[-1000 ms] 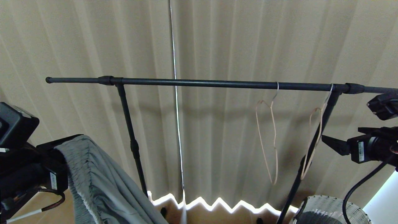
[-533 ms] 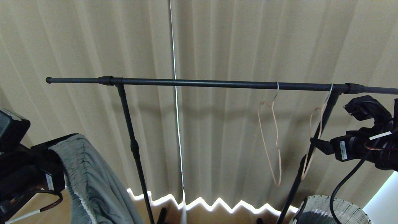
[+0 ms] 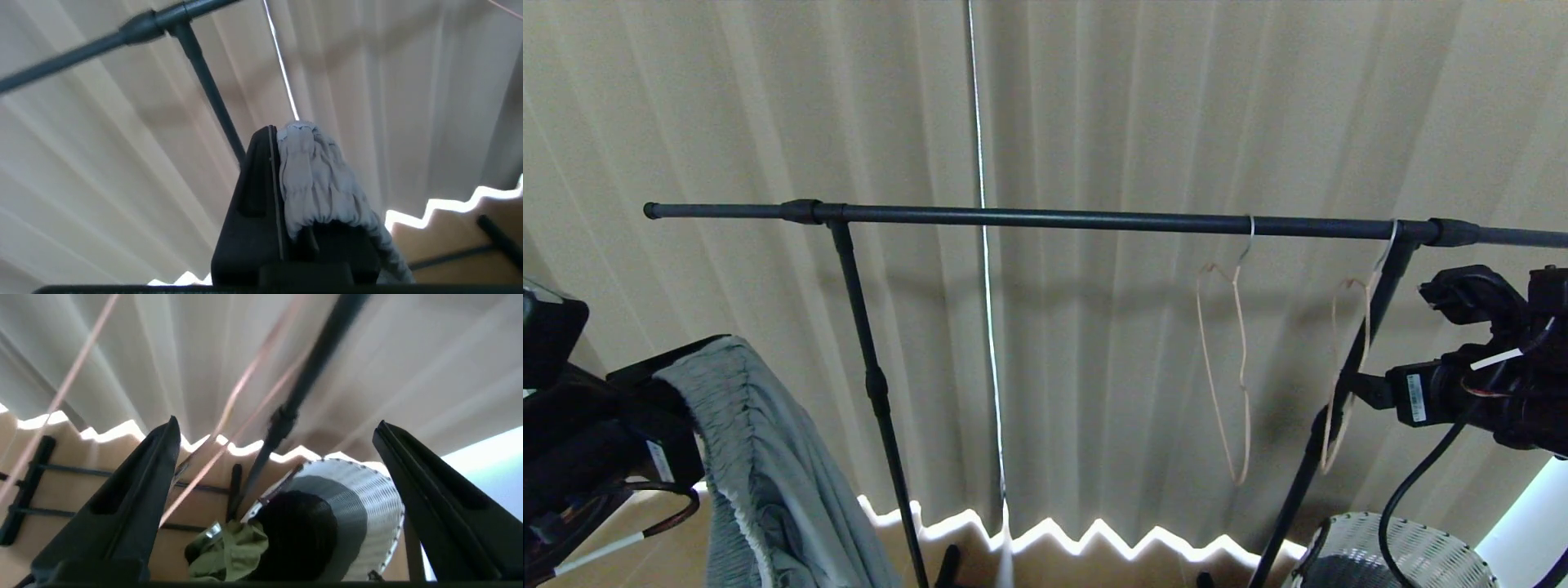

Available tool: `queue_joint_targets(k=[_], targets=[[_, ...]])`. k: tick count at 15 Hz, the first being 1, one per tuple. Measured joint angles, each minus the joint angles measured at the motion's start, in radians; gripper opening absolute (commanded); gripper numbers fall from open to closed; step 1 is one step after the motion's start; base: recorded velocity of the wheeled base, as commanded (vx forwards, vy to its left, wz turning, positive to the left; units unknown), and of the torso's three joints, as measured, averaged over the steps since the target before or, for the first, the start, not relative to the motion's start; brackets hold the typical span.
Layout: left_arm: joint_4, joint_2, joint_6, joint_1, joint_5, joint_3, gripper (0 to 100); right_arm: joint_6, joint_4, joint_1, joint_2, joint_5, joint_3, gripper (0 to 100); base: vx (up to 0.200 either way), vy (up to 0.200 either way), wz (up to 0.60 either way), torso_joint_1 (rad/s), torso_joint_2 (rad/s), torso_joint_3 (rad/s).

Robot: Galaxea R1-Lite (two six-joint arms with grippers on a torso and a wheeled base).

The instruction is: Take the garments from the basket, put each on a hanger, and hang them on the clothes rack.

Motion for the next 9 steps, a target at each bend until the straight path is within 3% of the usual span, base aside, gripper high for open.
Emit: queue_joint_targets(k=[9], targets=[[-0.023,0.071,-0.021,-0.009,0.000,-0.010,0,0.076,-0.001,-0.033,0.060,0.009,-0.041,100,0.000,0.000,0.00,0.000,0.00,0.000]])
